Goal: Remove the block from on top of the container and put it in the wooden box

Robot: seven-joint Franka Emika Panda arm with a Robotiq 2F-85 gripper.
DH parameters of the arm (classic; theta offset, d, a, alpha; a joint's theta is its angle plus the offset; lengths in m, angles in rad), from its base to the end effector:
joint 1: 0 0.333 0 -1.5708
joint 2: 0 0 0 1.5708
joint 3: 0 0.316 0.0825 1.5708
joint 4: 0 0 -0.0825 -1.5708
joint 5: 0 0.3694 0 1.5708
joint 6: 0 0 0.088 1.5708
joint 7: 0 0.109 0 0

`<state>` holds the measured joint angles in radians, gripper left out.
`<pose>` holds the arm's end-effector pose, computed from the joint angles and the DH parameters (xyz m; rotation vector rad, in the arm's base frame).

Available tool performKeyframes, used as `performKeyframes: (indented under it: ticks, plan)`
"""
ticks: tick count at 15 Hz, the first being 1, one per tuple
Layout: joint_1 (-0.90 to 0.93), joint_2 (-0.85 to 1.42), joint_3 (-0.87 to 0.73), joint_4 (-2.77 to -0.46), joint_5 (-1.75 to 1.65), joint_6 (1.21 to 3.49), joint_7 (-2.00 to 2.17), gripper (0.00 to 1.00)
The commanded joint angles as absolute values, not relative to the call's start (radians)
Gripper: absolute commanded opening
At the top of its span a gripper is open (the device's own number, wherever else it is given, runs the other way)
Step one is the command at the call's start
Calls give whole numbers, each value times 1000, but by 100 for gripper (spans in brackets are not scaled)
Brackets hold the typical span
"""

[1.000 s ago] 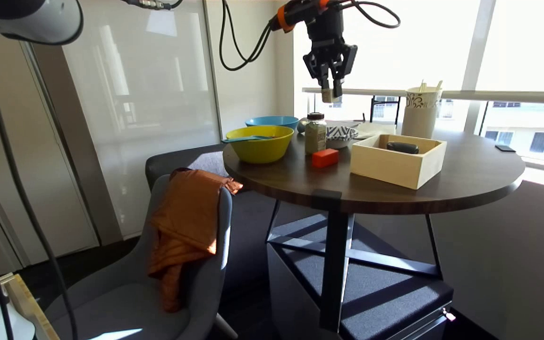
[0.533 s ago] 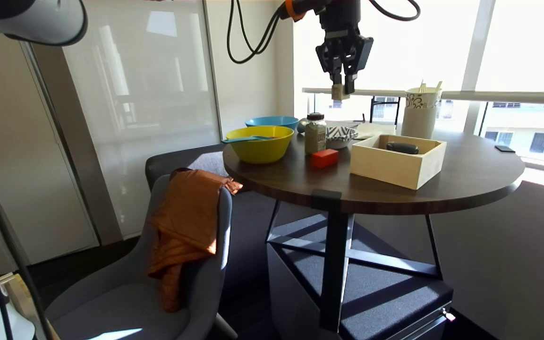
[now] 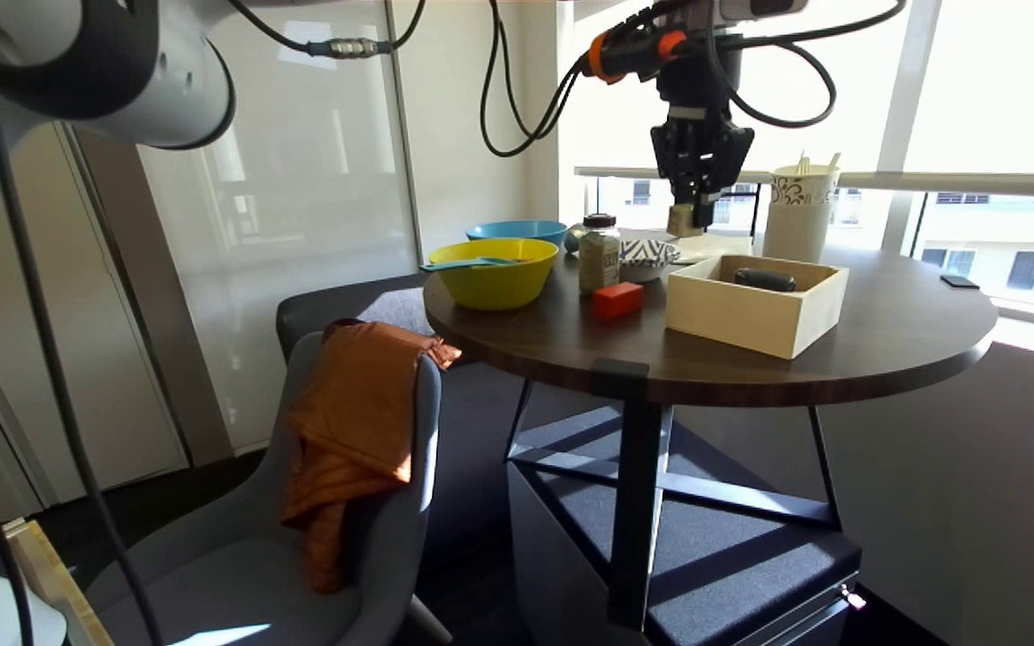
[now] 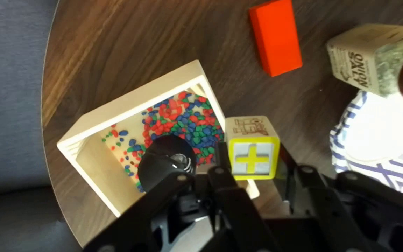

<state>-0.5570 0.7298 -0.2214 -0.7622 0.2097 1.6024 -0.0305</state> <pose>0.5821 -0.4448 0.5320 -2.9431 1.0370 -0.2124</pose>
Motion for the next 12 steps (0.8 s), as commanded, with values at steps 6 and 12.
performKeyframes:
  ticks: [6, 12]
  plan:
    - [-661, 890, -128, -491, 240, 1507, 93, 8]
    - [-657, 944, -107, -356, 158, 1569, -73, 8]
